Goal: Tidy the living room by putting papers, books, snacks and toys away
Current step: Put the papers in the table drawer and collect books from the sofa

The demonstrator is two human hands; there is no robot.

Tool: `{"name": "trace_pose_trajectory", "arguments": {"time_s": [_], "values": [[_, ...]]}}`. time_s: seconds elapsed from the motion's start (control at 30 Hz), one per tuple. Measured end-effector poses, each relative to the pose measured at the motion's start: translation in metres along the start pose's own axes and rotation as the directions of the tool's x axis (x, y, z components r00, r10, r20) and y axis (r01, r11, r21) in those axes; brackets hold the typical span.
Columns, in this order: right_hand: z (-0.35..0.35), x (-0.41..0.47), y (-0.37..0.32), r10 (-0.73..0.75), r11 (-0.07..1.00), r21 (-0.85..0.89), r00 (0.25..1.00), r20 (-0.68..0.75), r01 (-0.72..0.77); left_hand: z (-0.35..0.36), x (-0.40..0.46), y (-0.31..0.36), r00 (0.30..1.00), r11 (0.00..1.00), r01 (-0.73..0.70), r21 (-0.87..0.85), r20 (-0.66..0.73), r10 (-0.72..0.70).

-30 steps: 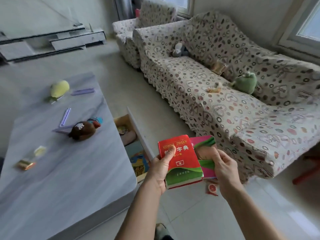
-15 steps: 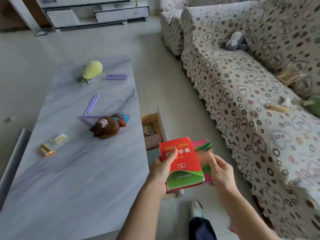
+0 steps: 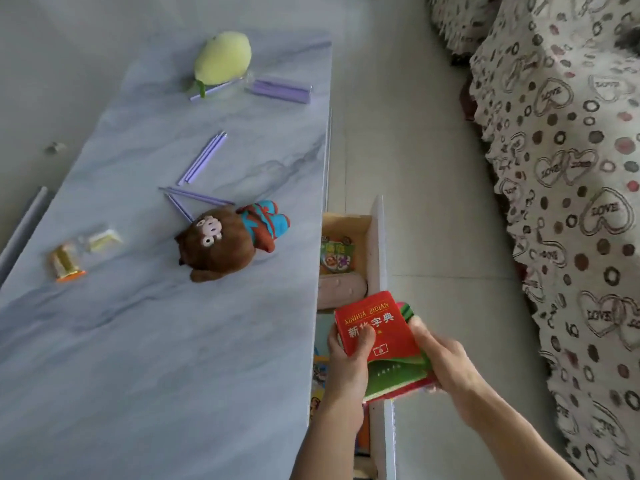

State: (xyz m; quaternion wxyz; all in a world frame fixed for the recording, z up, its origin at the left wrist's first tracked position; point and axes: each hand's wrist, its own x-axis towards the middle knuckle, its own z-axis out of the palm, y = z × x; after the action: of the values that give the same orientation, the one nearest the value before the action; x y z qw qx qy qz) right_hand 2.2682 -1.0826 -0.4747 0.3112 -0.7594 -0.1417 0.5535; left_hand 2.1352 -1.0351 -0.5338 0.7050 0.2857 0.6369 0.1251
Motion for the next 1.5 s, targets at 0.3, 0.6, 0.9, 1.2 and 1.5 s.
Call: {"name": "trace_pose_trajectory", "arguments": {"time_s": [0.3,0.6,0.9,1.2,1.5], "values": [[0.042,0.140,0.000,0.053,0.847,-0.528,0.976,0.209,0.067,0.016,0.093,-0.050,0.953,0.779,0.269,-0.566,0.037,-0.302],[0.104,0.235,0.009,-0.011,0.589,-0.763,0.947,0.321,0.265,-0.006,0.161,-0.063,0.916,0.583,0.196,-0.788,-0.066,-0.397],[0.123,0.265,0.020,0.075,0.516,-0.793,0.905,0.419,0.324,0.002,0.179,-0.084,0.874,0.604,0.169,-0.779,-0.165,-0.457],[0.112,0.254,0.057,-0.062,0.422,-0.831,0.926,0.373,0.363,-0.004,0.159,-0.077,0.883,0.653,0.166,-0.739,-0.182,-0.432],[0.100,0.166,0.037,-0.131,0.896,-0.424,0.991,0.037,0.134,-0.013,0.078,-0.038,0.963,0.714,0.221,-0.665,0.035,-0.266]]}}
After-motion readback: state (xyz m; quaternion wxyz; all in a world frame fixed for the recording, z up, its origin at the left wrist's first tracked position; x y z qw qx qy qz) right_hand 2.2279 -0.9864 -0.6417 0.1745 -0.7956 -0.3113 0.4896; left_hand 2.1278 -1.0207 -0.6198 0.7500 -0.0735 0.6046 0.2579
